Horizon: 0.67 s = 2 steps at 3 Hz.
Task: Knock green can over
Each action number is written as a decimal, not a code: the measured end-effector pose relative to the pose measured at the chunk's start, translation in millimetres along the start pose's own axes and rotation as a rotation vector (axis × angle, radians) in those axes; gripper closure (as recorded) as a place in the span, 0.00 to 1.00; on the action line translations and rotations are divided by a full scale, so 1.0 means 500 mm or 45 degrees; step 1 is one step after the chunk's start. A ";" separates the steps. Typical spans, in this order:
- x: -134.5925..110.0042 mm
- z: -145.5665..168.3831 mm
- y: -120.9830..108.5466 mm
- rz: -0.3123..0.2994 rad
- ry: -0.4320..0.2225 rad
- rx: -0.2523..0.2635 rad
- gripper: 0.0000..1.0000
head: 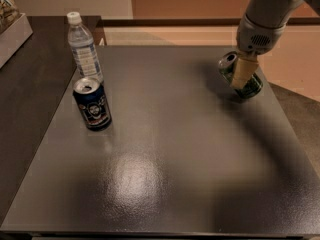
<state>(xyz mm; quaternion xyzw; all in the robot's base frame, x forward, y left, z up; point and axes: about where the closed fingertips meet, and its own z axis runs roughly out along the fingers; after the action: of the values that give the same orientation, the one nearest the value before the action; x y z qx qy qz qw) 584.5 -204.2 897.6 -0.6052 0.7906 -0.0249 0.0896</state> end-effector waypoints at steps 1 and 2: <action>-0.018 0.006 0.045 -0.156 0.110 -0.027 0.83; -0.043 0.015 0.075 -0.276 0.159 -0.056 0.60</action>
Offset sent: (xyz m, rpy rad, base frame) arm -0.0508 0.0468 -0.0165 -0.2122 0.1304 0.3091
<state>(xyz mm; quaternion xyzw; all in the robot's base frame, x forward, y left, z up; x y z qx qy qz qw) 555.2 -173.2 886.9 -0.6861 0.7250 -0.0546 0.0237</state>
